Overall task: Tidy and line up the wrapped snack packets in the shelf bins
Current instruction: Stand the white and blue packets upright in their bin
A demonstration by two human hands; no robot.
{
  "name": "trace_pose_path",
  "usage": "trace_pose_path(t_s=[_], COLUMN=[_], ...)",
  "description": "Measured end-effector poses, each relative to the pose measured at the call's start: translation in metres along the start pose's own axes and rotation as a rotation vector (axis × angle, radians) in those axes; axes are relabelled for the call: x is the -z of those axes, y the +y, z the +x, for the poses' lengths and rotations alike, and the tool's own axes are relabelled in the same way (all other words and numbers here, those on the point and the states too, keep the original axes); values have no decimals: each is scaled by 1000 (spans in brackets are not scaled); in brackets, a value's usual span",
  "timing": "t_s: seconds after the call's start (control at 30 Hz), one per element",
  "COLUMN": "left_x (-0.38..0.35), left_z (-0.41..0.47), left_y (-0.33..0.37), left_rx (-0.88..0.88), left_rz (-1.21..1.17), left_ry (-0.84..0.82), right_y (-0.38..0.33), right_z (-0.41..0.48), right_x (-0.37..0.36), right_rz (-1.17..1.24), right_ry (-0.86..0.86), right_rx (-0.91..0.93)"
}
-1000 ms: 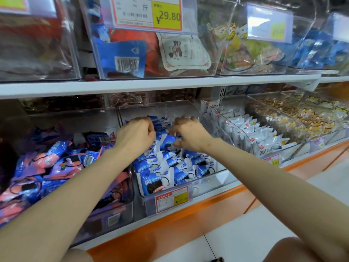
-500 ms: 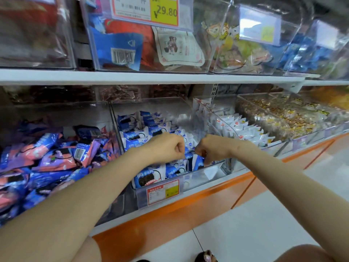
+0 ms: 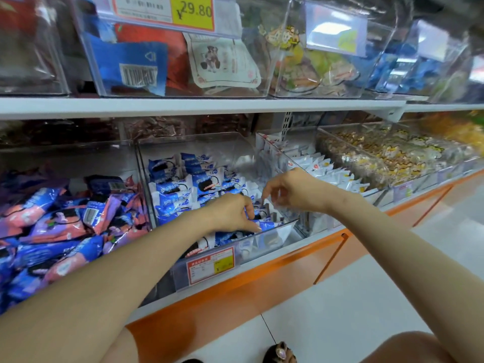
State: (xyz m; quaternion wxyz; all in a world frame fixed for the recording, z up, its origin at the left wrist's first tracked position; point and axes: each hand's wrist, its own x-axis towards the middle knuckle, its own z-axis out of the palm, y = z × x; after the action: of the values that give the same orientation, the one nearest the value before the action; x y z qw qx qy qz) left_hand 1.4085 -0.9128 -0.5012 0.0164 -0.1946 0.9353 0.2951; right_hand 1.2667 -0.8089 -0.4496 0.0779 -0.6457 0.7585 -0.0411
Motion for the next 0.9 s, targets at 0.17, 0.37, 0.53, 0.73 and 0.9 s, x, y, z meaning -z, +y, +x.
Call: trace_pose_path(t_s=[0.17,0.37,0.53,0.73,0.9], left_x=[-19,-17,-8,-8,-15], left_z=[18,22,18,22,28], left_y=[5,13,12,11,10], left_rx=[12,95,73,17,-20], left_rz=[263,274,133,172,279], left_ry=[-68,-282,-199,-12,-24], right_y=[16,20,18,18,18], right_z=[-35,-56,-54,-49,-48], right_x=[-2,-10,-13,-12,-14], right_rz=[208,365,364,367,351], right_ry=[286,365,364,366,357], right_rx=[-77,-133,-129,-114,-90])
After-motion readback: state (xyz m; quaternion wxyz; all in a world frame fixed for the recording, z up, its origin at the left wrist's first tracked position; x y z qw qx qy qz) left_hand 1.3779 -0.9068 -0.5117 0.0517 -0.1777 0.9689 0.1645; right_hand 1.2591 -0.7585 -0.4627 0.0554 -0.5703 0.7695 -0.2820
